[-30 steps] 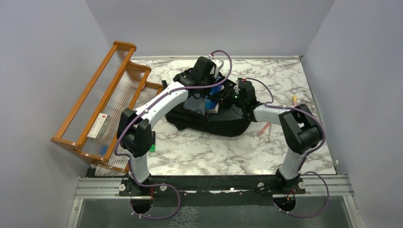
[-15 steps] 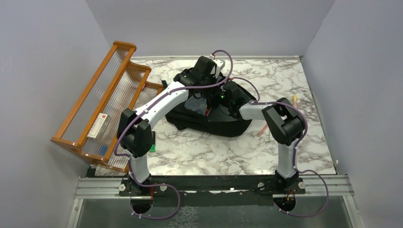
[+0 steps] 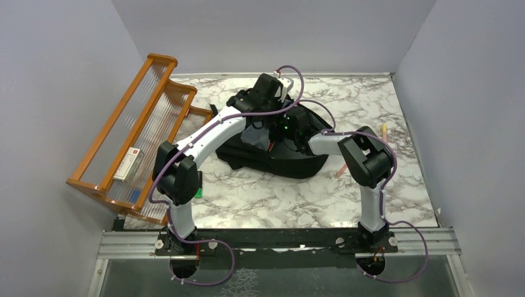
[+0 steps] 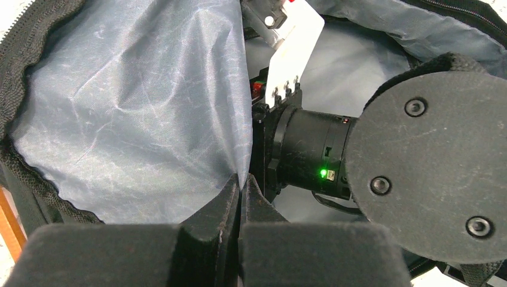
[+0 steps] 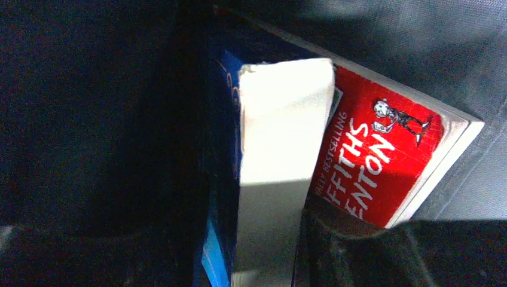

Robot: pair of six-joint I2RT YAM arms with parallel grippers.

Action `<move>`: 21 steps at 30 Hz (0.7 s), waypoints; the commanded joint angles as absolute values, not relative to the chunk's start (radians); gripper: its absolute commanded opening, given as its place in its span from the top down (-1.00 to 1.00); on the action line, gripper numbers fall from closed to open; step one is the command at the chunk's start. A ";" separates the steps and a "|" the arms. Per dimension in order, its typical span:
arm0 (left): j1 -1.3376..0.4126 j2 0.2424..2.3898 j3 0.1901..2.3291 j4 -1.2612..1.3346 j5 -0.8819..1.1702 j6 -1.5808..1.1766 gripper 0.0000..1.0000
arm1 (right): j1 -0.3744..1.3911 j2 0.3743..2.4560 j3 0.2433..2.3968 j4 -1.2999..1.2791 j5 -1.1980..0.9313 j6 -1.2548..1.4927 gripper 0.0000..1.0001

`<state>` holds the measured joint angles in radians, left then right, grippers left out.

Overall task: Pack the student bag
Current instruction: Place the book in the student bag.

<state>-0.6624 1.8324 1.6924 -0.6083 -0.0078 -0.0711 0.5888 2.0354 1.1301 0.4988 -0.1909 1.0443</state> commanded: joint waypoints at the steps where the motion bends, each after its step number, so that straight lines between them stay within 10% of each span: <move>1: -0.678 1.809 1.710 -0.561 0.026 -0.084 1.00 | 0.597 2.019 1.188 0.469 -0.158 0.965 -0.12; 9: -0.677 1.810 1.704 -0.561 0.012 -0.071 1.00 | 0.595 1.956 1.181 0.368 -0.112 0.907 -0.53; 21: -0.678 1.809 1.689 -0.560 0.008 -0.081 1.00 | 0.594 1.808 1.123 0.198 0.059 0.761 -0.60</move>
<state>-0.6632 1.8305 1.6924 -0.5884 -0.0116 -0.0669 0.5869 1.9148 1.1412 0.2268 -0.0299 0.8490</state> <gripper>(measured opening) 0.005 0.793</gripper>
